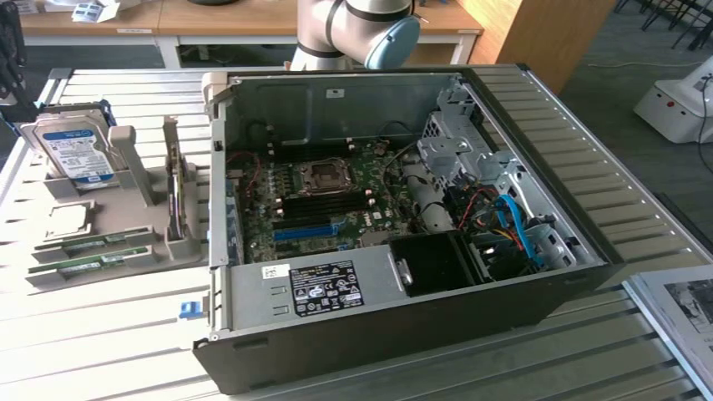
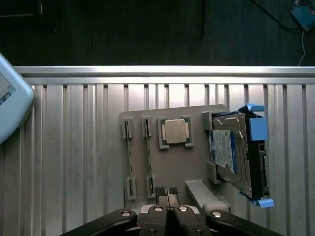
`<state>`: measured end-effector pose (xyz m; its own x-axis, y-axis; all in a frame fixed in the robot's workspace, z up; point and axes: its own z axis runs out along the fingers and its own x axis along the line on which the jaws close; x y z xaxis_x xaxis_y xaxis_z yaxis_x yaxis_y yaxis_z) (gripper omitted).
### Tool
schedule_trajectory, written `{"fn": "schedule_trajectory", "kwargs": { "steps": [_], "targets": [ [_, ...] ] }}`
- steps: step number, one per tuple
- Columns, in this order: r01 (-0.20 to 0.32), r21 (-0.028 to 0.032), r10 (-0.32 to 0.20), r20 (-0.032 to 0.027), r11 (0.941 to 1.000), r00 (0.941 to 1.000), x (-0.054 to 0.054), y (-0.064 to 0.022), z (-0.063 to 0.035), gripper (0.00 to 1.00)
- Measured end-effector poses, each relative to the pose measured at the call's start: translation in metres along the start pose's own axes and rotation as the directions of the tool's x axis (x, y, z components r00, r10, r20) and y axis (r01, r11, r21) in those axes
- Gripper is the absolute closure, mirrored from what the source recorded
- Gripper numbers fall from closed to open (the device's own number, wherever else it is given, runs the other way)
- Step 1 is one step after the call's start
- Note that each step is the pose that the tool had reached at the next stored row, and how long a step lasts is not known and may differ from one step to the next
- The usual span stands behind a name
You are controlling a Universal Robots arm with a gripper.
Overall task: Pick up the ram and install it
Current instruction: 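Pick up the ram and move it above insertion slot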
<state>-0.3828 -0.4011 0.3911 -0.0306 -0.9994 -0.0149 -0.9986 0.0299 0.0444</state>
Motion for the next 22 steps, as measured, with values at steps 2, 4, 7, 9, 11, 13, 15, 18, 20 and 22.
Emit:
{"fn": "schedule_trajectory", "kwargs": {
  "steps": [2, 4, 7, 9, 11, 13, 15, 18, 20, 22],
  "targets": [
    [0.0, 0.0, 0.0, 0.0, 1.0, 1.0, 0.0, 0.0, 0.0, 0.9],
    [0.004, 0.0, -0.004, -0.0001, 1.0, 1.0, 0.0, 0.0, 0.0, 0.9],
    [0.028, -0.0004, -0.028, -0.0012, 0.9996, 0.9996, 0.0, 0.0, 0.0, 0.9],
    [0.043, -0.0006, -0.043, -0.0018, 0.9991, 0.9991, 0.0, 0.0, 0.0, 0.9],
    [0.044, -0.0007, -0.044, -0.0019, 0.999, 0.999, 0.0, 0.0, 0.0, 0.9],
    [0.044, 0.0004, -0.044, -0.0011, 0.999, 0.999, 0.0, -0.0001, -0.0001, 0.9],
    [0.044, 0.0052, -0.044, 0.0007, 0.999, 0.999, 0.0, 0.0001, 0.0, 0.9],
    [0.045, 0.0088, -0.045, 0.0019, 0.999, 0.999, 0.0, 0.0001, 0.0, 0.9],
    [0.045, 0.0124, -0.045, 0.0036, 0.9989, 0.999, 0.0, 0.0001, 0.0, 0.9],
    [0.045, 0.0125, -0.045, 0.0036, 0.9989, 0.999, 0.0, 0.0001, 0.0, 0.9]
  ]
}}
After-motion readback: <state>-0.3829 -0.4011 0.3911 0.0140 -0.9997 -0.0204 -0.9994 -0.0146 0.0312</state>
